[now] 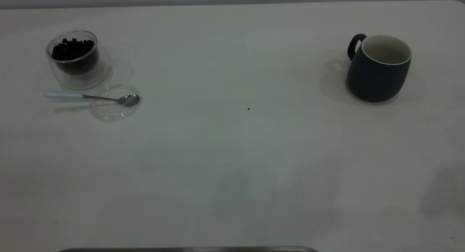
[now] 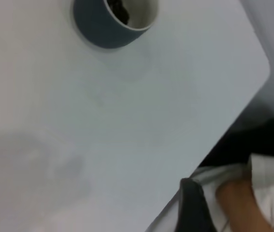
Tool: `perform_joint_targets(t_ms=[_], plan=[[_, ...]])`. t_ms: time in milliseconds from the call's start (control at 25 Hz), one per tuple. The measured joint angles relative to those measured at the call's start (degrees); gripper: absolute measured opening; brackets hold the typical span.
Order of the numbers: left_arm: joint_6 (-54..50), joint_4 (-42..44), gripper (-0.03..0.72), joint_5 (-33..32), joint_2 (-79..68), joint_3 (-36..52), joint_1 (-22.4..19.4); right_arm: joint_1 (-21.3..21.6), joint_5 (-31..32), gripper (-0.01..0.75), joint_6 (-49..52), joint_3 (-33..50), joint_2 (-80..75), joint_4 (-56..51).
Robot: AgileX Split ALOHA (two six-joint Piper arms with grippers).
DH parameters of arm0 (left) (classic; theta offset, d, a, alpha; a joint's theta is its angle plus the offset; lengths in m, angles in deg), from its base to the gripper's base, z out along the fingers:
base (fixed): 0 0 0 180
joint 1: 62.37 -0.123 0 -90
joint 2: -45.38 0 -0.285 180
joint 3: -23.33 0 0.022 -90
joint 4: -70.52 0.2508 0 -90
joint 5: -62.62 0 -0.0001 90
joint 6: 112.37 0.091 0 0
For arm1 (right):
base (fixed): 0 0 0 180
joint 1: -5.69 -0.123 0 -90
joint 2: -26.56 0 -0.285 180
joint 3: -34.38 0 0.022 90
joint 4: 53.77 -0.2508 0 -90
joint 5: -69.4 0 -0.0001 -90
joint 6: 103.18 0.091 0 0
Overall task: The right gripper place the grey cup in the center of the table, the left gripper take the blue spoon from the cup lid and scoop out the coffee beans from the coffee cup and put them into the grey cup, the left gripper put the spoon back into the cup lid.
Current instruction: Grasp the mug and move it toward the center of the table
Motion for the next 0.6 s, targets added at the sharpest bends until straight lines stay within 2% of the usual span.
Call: perform_joint_targets(t_ms=[120,240,440,600], plan=[[0.0,0.0,0.592,0.0,0.0,0.0,0.0,0.0,-8.8,0.459,-2.9,-0.3,-9.4,0.0],[0.0,0.0,0.592,0.0,0.0,0.0,0.0,-0.4,-13.6,0.459,-3.8,-1.3,-17.9,0.0],[0.0,0.0,0.592,0.0,0.0,0.0,0.0,-2.8,-14.3,0.459,-4.6,-7.2,-31.7,0.0],[0.0,0.0,0.592,0.0,0.0,0.0,0.0,-2.9,-12.6,0.459,-4.8,-14.2,-41.2,0.0]])
